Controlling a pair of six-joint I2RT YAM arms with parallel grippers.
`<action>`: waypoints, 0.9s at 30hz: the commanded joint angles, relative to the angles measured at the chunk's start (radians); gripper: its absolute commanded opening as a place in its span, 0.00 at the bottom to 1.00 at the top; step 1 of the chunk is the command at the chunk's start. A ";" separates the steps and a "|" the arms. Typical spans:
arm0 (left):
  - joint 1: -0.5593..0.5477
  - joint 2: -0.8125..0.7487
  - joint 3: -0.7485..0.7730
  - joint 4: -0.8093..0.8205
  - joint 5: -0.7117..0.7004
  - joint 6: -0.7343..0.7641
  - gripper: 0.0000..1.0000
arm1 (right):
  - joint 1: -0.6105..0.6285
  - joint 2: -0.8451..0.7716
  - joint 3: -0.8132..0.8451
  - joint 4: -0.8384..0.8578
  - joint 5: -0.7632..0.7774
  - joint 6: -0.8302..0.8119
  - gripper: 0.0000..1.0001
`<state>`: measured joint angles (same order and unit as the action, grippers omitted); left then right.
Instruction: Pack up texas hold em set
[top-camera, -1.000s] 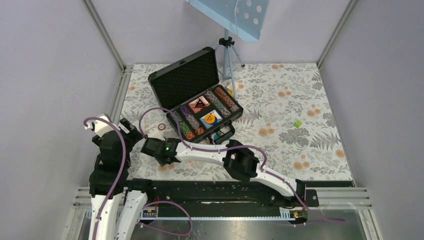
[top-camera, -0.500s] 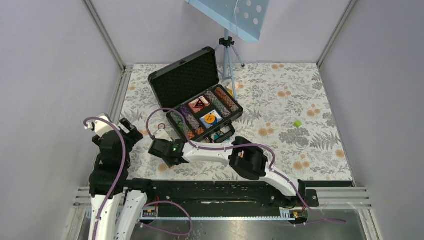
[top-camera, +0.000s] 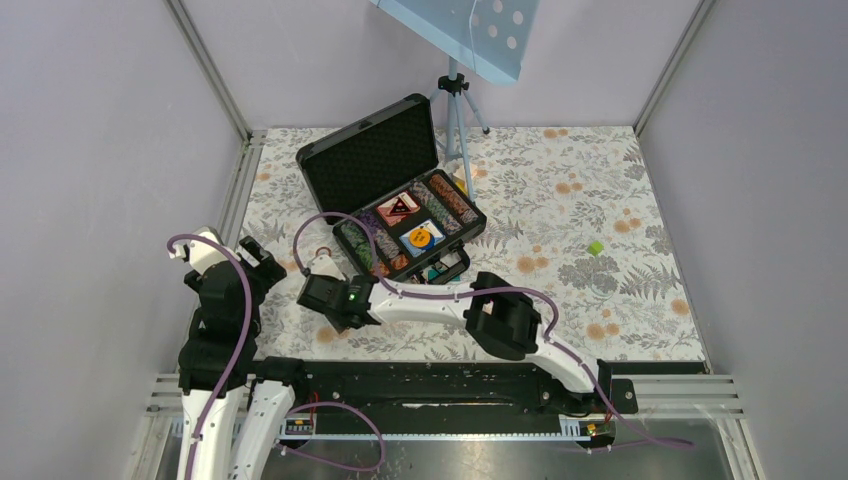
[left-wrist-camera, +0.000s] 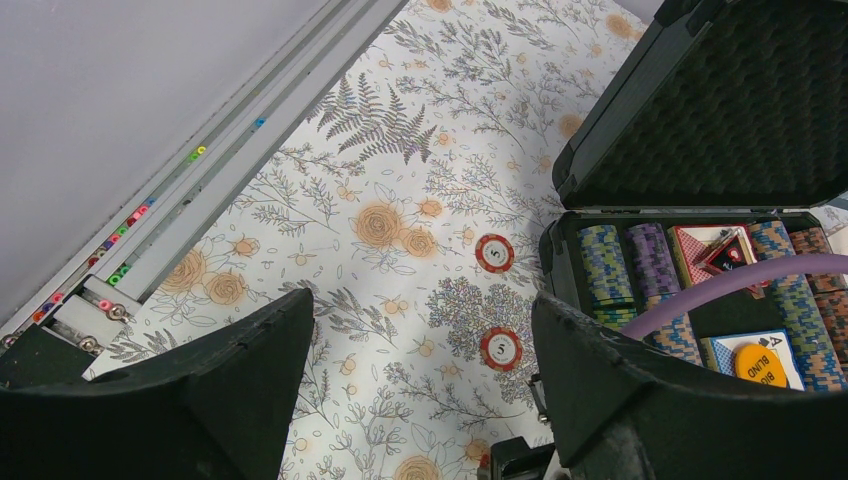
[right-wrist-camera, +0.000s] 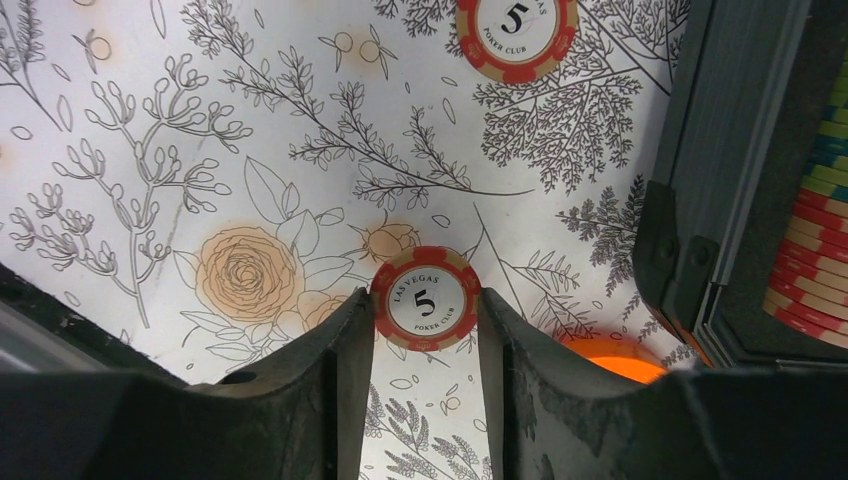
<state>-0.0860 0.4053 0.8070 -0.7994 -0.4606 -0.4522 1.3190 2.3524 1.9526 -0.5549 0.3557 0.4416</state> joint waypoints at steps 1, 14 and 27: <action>-0.004 -0.010 0.002 0.040 -0.025 0.009 0.79 | -0.008 -0.098 0.005 0.003 0.029 0.004 0.43; -0.004 -0.011 0.003 0.037 -0.029 0.008 0.79 | -0.040 -0.378 -0.359 0.090 0.100 0.060 0.43; -0.006 -0.008 0.003 0.037 -0.025 0.007 0.79 | -0.165 -0.757 -0.917 0.164 0.145 0.155 0.44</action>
<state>-0.0872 0.4053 0.8070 -0.7994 -0.4618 -0.4522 1.1847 1.6894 1.1328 -0.4271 0.4522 0.5480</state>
